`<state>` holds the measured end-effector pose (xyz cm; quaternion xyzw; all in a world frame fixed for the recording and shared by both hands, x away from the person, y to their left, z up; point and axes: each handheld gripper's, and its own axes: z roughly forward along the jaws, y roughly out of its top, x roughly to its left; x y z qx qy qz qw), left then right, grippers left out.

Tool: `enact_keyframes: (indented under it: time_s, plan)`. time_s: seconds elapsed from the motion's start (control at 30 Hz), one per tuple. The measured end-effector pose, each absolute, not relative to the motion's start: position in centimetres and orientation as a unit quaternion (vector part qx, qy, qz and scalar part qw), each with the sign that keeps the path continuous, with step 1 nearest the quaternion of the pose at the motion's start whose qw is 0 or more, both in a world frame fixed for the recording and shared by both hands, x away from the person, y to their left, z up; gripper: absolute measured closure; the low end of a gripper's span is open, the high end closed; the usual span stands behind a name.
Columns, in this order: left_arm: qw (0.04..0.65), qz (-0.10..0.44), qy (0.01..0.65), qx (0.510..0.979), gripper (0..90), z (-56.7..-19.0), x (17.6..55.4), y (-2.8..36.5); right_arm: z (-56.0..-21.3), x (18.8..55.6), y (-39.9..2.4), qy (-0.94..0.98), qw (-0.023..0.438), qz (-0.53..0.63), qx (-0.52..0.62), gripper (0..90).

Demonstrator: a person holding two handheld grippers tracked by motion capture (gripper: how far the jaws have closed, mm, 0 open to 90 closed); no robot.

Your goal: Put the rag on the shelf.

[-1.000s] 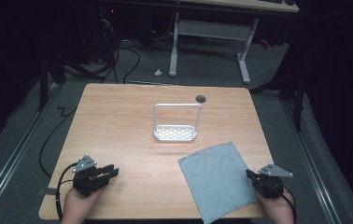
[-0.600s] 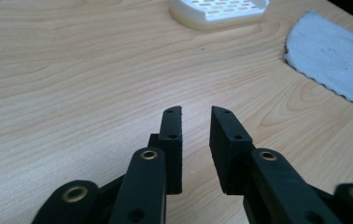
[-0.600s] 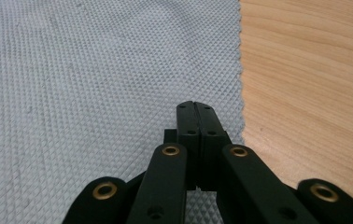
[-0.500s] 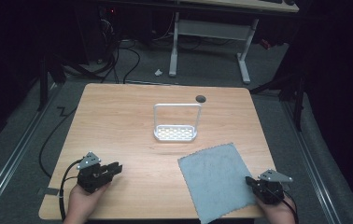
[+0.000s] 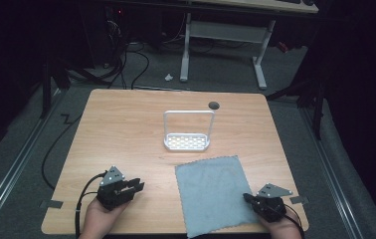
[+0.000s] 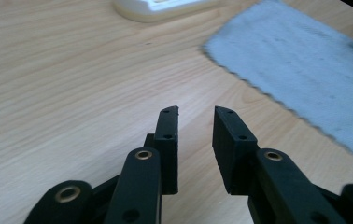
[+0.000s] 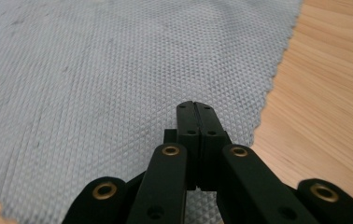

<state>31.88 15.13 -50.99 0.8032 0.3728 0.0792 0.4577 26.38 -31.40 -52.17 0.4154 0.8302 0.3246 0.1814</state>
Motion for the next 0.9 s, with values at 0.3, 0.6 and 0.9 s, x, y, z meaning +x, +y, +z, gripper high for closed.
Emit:
enact_keyframes:
  time_s: [0.3, 0.6, 0.9]
  plan:
    - [0.429, 0.052, 0.319, 0.844, 71.2, -51.7, 30.7, 9.7, -52.2, 26.1, -27.7, 0.858, 0.169, 0.329, 0.357, 90.0]
    - [0.398, 0.063, 0.288, 0.869, 70.5, -52.7, 30.4, 6.8, -51.9, 26.5, -27.0, 0.855, 0.169, 0.341, 0.352, 90.0]
    - [0.399, 0.066, 0.284, 0.87, 71.8, -52.8, 30.2, 7.5, -52.2, 29.4, -26.9, 0.83, 0.203, 0.338, 0.393, 90.0]
